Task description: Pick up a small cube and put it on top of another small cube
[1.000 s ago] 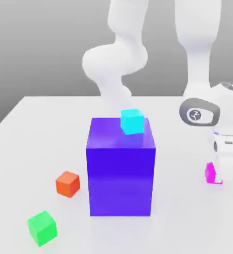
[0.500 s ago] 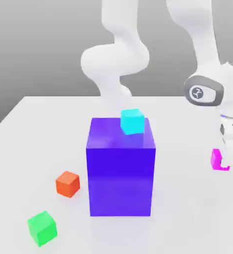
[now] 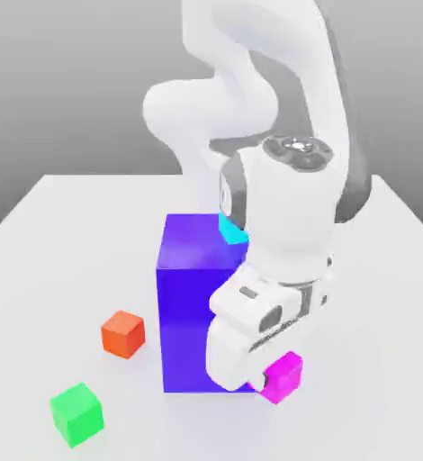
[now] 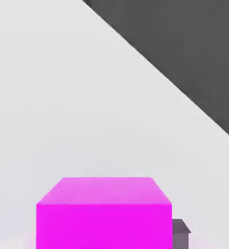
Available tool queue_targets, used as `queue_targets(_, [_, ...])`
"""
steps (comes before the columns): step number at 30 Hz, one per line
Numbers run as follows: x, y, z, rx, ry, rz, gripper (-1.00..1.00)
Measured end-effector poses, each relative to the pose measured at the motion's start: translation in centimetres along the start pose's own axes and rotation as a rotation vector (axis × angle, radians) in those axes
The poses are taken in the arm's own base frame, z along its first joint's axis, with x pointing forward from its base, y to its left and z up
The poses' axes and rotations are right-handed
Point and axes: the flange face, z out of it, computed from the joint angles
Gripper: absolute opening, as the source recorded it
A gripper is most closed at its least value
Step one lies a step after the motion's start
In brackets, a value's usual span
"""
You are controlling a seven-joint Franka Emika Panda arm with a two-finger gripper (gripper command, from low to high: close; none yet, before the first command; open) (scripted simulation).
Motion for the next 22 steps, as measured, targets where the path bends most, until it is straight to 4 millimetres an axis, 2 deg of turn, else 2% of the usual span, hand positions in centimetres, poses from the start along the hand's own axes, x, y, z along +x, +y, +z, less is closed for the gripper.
queue_targets(4, [2.4,9.4,-0.9,-0.007,0.002,0.183,-1.00])
queue_targets(7, [2.3,16.2,-1.6,-0.002,-0.001,0.318,-1.00])
queue_targets(8, [1.5,17.9,-1.7,0.009,-0.008,0.360,-1.00])
queue_targets(10, [1.1,19.1,-0.2,0.018,-0.012,0.390,-1.00])
queue_targets(13, [0.9,19.4,3.4,0.020,-0.013,0.399,-1.00])
queue_targets(14, [0.8,19.4,4.3,0.020,-0.014,0.401,1.00])
queue_targets(20, [0.7,19.5,4.8,0.020,-0.014,0.402,1.00])
queue_targets(22, [0.9,19.5,3.4,0.020,-0.012,0.401,1.00])
